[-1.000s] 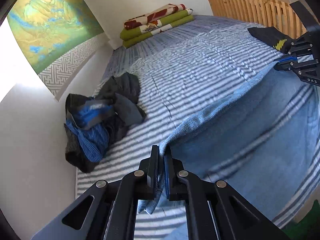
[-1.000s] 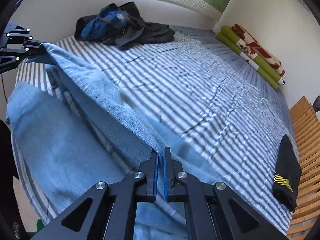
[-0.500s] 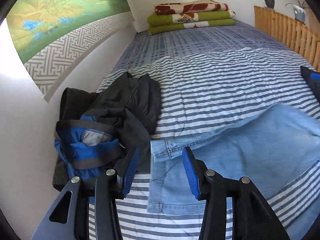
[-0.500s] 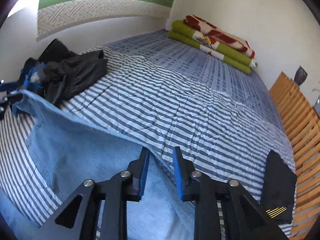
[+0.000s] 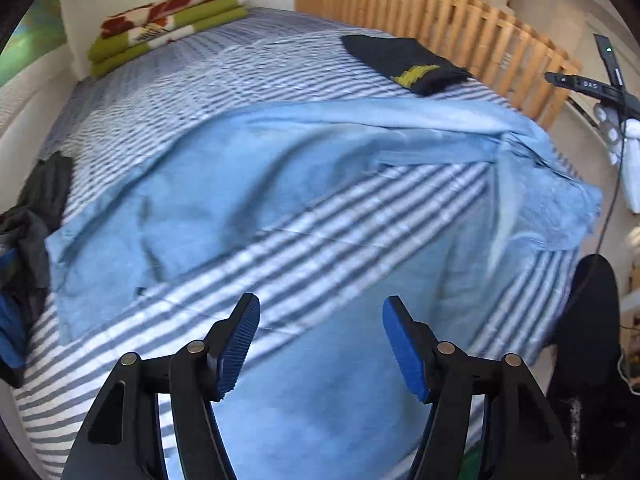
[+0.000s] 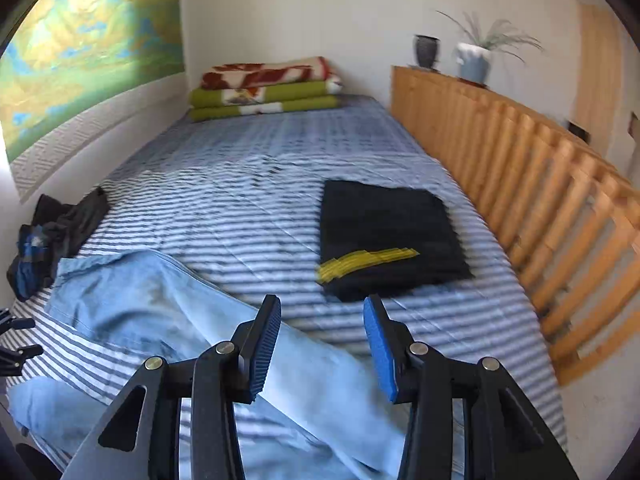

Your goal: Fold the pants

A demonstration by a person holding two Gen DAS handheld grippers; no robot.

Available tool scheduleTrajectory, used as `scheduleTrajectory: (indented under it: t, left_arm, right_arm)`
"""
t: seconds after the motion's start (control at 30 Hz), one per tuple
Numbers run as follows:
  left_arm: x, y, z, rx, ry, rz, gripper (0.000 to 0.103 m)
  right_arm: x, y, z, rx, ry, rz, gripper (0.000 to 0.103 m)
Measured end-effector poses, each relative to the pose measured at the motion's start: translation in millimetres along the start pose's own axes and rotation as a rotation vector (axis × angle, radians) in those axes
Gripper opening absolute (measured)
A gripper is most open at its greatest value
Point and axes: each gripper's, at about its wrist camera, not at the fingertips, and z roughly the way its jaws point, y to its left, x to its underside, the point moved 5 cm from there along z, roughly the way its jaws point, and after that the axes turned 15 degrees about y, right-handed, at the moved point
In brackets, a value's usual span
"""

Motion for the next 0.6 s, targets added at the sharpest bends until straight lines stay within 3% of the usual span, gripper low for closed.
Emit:
scheduleTrajectory:
  t: [0.1, 0.23, 0.33, 0.47, 0.57, 0.6]
  left_arm:
    - [-6, -63, 18, 0.009, 0.025, 0.113, 0.081]
    - [-20, -117, 45, 0.028, 0.082, 0.191, 0.081]
    - [-31, -127, 67, 0.012, 0.138, 0.198, 0.081]
    - [-38, -127, 87, 0.040, 0.183, 0.171, 0.081]
    - [-40, -128, 94, 0.046, 0.200, 0.153, 0.063]
    - [-41, -125, 95, 0.044, 0.207, 0.132, 0.047]
  right_arm:
    - [45, -73, -8, 0.005, 0.034, 0.156, 0.045]
    - [89, -123, 11, -0.100, 0.151, 0.283, 0.061]
    - [105, -143, 35, -0.077, 0.189, 0.306, 0.061]
    - [114, -147, 77, -0.177, 0.264, 0.378, 0.061]
    - [116, -147, 107, -0.235, 0.304, 0.417, 0.061]
    - [116, -145, 115, -0.263, 0.315, 0.430, 0.061]
